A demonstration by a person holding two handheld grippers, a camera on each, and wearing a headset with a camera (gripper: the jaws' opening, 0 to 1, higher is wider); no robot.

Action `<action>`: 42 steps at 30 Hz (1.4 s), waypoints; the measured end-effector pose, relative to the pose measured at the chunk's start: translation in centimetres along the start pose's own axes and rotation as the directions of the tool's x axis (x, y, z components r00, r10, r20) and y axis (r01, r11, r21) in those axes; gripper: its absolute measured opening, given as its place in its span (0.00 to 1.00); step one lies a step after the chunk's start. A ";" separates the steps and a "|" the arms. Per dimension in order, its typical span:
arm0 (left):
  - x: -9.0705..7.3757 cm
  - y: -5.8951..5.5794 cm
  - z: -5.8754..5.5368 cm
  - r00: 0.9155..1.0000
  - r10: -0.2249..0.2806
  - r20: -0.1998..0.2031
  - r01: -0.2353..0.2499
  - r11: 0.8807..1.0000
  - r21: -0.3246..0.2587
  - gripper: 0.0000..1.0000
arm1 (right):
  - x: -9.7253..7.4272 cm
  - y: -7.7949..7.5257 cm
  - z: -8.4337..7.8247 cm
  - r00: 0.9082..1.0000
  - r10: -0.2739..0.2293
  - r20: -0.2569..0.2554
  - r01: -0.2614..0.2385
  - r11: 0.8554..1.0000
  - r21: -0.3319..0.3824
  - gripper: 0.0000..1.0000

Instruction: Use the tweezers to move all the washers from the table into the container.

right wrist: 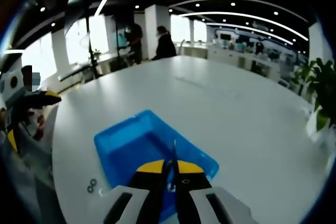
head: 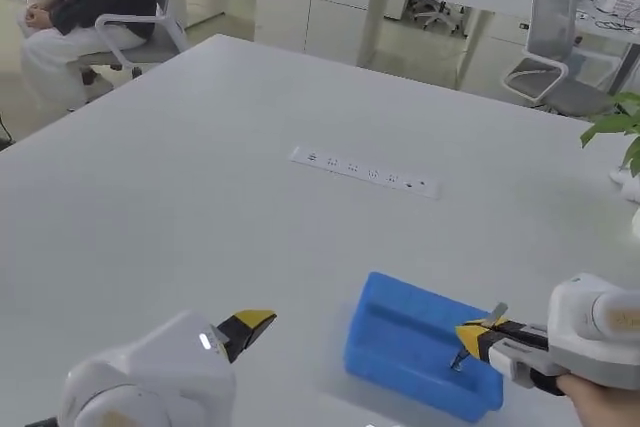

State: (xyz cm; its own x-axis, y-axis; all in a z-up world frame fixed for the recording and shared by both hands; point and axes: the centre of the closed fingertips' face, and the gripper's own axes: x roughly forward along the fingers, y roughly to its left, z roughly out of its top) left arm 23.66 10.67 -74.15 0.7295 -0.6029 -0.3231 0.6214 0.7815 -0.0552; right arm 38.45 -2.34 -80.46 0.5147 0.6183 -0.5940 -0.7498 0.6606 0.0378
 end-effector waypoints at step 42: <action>0.1 -0.4 -0.3 1.000 -0.014 -0.008 0.014 1.000 0.007 0.91 | -6.1 8.0 5.1 0.987 0.118 0.111 -0.114 0.993 -0.035 0.04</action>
State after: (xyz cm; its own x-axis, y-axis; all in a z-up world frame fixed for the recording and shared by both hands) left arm 23.44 10.38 -74.40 0.7184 -0.6125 -0.3298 0.6337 0.7718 -0.0531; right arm 31.43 1.33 -72.47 0.4658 0.7353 -0.4923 -0.8180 0.5700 0.0772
